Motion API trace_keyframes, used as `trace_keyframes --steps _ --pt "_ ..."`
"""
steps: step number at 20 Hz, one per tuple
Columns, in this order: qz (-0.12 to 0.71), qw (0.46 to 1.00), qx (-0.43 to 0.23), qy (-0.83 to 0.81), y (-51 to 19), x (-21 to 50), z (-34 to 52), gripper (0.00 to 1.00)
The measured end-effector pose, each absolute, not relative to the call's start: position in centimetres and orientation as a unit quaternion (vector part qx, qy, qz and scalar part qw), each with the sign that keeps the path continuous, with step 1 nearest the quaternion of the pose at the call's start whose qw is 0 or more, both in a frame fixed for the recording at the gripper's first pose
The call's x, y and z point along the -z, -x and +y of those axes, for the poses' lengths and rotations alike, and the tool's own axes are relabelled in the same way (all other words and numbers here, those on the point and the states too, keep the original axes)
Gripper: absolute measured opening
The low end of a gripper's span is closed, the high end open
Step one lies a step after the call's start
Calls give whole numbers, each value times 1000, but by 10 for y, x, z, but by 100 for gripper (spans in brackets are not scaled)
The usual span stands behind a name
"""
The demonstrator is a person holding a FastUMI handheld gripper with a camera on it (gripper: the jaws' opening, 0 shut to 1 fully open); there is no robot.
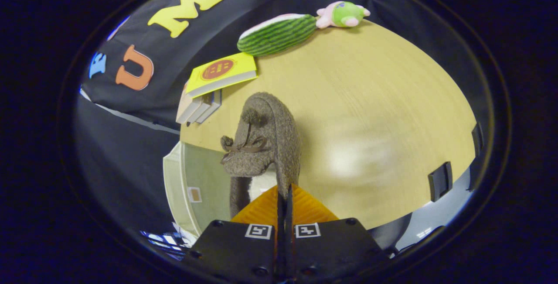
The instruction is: Open the storage box then place both shoes into the box .Put the left shoe in first, then the right shoe, with the right side of both shoes facing outward in a uniform manner.
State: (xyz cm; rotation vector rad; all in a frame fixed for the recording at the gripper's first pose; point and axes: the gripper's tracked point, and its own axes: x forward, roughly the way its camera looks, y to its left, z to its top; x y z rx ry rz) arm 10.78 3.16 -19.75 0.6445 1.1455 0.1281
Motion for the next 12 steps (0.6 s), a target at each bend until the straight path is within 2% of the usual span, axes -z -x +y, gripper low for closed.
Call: trace_keyframes --steps 8,12 --pt "499 812 -141 -269 -85 111 122 6" --pt "489 819 -160 -253 -82 85 170 6"
